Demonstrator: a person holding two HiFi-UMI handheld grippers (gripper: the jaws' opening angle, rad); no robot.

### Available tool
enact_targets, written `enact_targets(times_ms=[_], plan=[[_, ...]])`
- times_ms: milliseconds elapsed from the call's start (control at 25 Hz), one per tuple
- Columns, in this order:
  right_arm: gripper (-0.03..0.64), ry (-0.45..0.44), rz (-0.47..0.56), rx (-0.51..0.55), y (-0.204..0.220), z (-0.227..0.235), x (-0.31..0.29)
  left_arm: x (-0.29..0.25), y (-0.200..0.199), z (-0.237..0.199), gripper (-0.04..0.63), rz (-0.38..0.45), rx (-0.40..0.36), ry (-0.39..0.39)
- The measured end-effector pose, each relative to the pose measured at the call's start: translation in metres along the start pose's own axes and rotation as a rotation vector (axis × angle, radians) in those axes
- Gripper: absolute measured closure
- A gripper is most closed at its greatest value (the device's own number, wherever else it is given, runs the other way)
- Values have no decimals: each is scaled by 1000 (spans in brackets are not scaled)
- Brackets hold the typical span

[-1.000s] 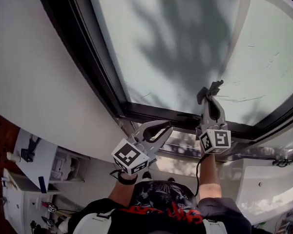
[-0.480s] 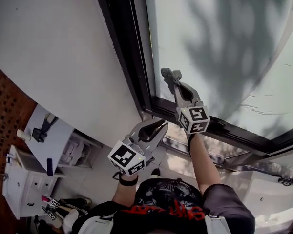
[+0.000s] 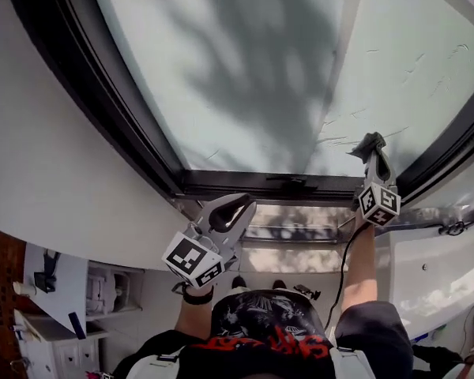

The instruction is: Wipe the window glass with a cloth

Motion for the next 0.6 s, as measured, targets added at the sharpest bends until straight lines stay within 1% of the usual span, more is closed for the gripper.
enact_targets(times_ms=[120,200,240,280,320,360,400,440,520,600], plan=[[594,195,-26,8,-6,92,13,-18,4,13,561,-10,4,36],[594,340,-40,-18,-6,144,24,-25,5,18,561,-11,5,42],[594,408,-45,-43,-6,164,31,-27,6,21,561,-13,4,42],[594,455,-44,-69,-6,176,38,-29,7,23,561,-17,3,40],[594,467,-34,-91,-7,176,43,-29,9,24,561,-21,1,36],[594,441,-16,-102,-8,165,46,-29,11,24,561,-27,-1,29],[594,384,5,-101,-10,143,47,-28,13,23,561,-32,-3,20],[592,303,22,-90,-11,111,46,-26,14,20,561,-35,-4,7],[592,99,41,-66,-10,22,41,-16,14,10,561,-32,-4,-31],[592,-136,43,-48,-4,-85,34,-1,11,-3,561,-28,-8,-78]])
Point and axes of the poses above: the fingertips, and each gripper's own axes: x backward along the fingers, z to its right, y out of its underside, the point moved 1 cm from there along x, backward along the fingers
